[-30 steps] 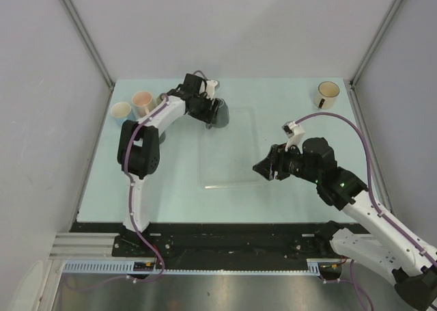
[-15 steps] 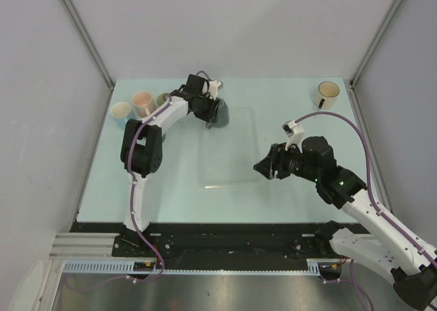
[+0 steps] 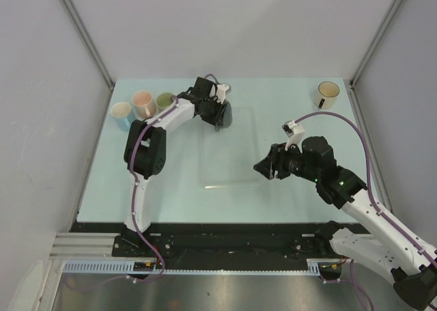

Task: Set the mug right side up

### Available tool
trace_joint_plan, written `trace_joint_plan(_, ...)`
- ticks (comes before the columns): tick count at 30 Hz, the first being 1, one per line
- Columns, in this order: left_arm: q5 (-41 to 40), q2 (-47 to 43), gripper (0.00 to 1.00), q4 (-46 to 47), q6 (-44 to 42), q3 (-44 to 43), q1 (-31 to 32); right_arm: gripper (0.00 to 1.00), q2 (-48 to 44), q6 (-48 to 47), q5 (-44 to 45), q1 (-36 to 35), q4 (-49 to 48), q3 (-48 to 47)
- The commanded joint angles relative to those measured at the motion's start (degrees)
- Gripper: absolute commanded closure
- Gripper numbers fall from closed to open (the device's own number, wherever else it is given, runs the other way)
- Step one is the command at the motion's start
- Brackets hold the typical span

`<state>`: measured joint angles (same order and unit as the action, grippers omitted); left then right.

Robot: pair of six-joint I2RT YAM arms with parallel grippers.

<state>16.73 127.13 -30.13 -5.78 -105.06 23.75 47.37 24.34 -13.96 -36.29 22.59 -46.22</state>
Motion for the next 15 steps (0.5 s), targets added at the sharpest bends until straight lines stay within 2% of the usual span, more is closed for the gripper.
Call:
trace_joint_plan(1,-0.82,-1.54,0.59,-1.59,-2.04,0.29,0.86,0.43,-0.35,-0.43,0.42,0.17,-0.35,-2.39)
trace_joint_plan(8,-6.71,-1.53,0.39,-2.74,1.03,-1.38,0.95,0.44,-0.53,-0.25,0.77,-0.01,-0.18,-2.39)
trace_joint_plan(15,-9.08,-1.89,0.39,-3.27,3.67,-3.31,1.21,0.44,-0.27,0.01,0.77,-0.09,-0.18,-2.39)
